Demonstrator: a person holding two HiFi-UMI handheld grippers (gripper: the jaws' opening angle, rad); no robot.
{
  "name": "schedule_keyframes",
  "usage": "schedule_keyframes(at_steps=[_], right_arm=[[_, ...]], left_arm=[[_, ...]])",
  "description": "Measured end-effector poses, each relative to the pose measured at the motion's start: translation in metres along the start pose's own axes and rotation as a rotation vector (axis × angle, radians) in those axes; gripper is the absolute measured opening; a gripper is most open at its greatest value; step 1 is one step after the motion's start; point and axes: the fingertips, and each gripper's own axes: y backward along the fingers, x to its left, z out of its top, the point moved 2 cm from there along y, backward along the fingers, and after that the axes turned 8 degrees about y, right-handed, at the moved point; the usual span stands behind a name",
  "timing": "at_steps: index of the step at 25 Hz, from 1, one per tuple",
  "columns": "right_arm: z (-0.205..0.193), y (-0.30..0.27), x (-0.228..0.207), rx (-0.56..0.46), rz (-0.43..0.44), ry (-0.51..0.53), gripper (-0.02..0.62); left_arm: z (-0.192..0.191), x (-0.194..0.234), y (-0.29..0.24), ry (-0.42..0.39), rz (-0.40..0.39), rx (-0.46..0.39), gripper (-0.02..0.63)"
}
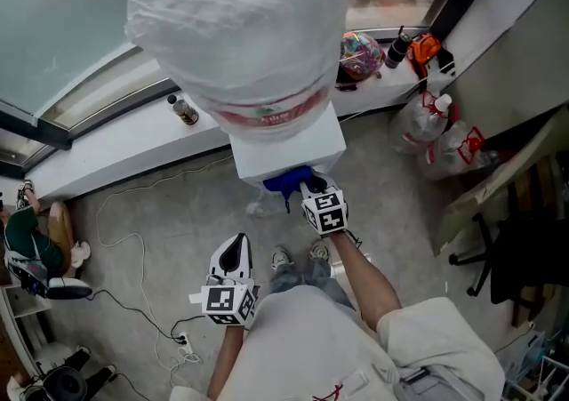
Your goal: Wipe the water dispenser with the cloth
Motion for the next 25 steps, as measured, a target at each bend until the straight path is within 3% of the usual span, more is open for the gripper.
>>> schedule_keyframes(at_steps=[7,13,25], right_arm=[[-0.014,0.028,-0.076,-0.016,-0.143,-0.126,0.054],[-0.025,0.046,-0.125,-0.022,-0.217,-0.183,0.054],[-0.031,0.083,-0.173,-0.054,-0.304,-0.193,0.054]], left_arm=[[0.001,-0.03,-0.026,-0.032,-0.072,0.025,0.012],[0.002,-0.049,-0.04,-0.049,-0.095,0.036,0.012],[0.001,-0.078,-0.062,-0.07,-0.142,0.048,0.012]])
